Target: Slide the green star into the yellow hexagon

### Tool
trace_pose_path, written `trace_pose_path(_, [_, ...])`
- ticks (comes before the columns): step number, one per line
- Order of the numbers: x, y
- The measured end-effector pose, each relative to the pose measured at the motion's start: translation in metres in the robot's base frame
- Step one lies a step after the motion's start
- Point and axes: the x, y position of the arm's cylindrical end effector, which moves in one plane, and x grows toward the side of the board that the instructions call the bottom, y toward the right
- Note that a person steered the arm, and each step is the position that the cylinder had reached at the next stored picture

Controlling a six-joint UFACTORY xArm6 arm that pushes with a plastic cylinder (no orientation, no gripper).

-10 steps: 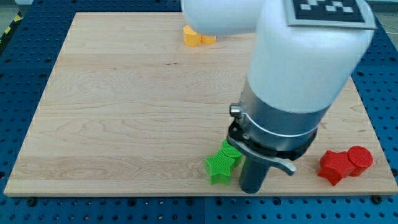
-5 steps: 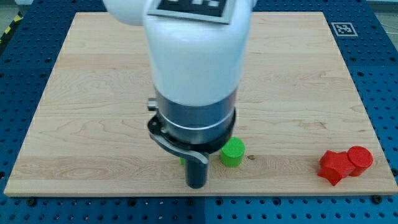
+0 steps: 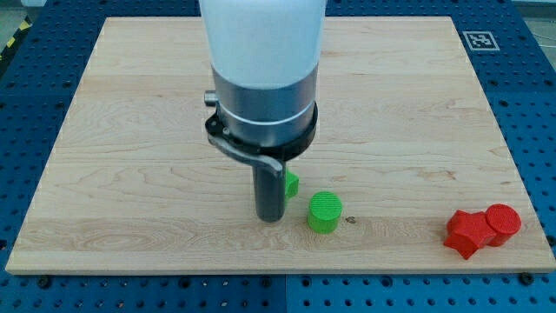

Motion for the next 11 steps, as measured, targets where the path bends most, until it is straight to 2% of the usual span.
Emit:
trace_pose_path(1, [-0.018,0.0])
trace_pose_path(4, [-0.024,0.026])
trace_pose_path(11, [-0.176,0.037])
